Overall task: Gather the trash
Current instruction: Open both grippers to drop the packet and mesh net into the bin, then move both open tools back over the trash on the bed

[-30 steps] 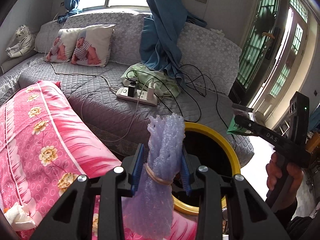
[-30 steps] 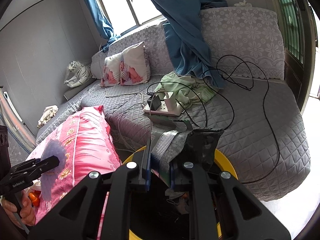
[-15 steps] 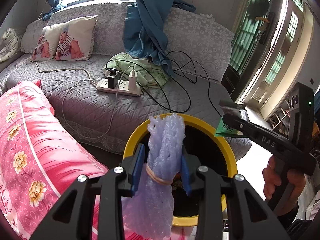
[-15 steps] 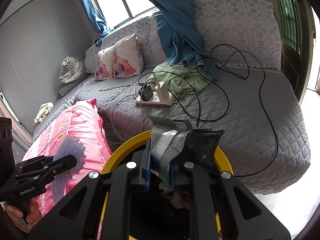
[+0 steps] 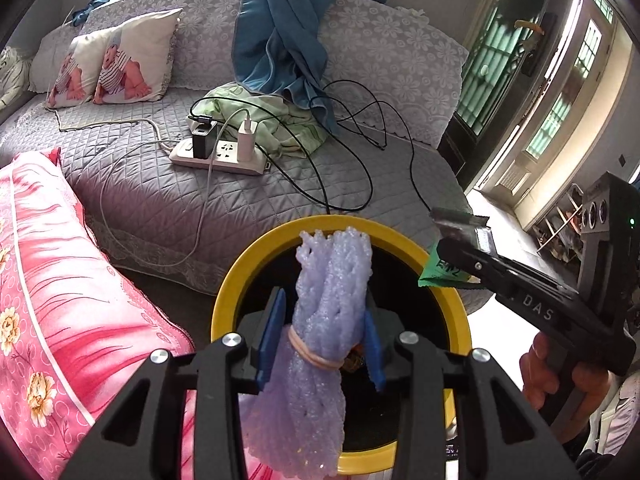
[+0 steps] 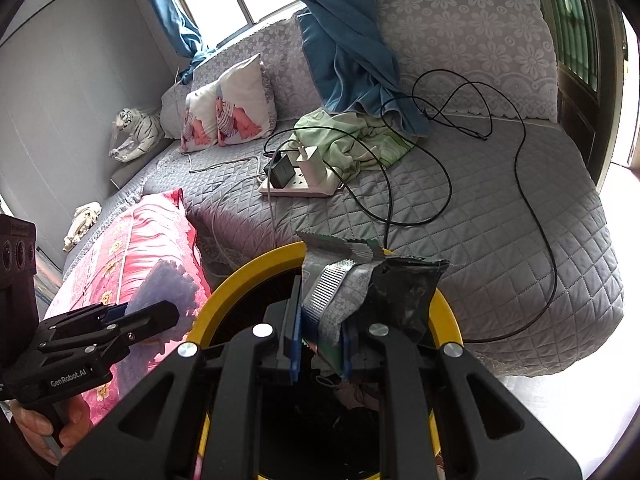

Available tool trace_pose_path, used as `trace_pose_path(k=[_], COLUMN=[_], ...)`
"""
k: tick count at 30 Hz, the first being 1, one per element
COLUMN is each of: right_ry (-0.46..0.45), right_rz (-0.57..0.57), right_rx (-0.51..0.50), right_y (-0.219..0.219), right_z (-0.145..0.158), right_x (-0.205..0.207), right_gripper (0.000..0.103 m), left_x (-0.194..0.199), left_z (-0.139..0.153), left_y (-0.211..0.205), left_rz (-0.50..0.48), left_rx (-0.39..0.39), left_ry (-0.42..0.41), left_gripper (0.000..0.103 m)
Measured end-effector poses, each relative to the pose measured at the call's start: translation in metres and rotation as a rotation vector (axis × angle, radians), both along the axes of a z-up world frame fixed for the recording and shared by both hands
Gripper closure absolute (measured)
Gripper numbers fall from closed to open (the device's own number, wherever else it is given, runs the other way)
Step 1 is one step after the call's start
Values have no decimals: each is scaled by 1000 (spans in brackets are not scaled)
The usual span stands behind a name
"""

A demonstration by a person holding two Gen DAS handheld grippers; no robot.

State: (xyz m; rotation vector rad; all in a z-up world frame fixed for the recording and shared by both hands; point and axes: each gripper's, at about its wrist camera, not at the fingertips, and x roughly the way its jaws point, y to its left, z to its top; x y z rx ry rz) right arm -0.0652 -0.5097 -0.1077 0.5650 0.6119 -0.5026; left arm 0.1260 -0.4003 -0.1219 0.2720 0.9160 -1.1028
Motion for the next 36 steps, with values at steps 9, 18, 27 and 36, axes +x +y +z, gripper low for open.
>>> trace_pose_path(k=[9,18,27,36], right_ry=[-5,-30,-69,-64], right_rz=[-34,-35,49,261], right_rx=[17,13,-37,-94], right_y=[-7,-7,14,76], right_z=[-1,5,22,36], right_x=[-5,-10,1,56], right_gripper=[67,67,60,52], left_x=[7,24,46,69], left_z=[0,5,29,55], left_y=[6,32,105,244], left_rz=[46,109,216,431], left_rx=[-13,-42,-74,-62], left_ry=[6,17,-46,-148], left_gripper=[32,32,32,19])
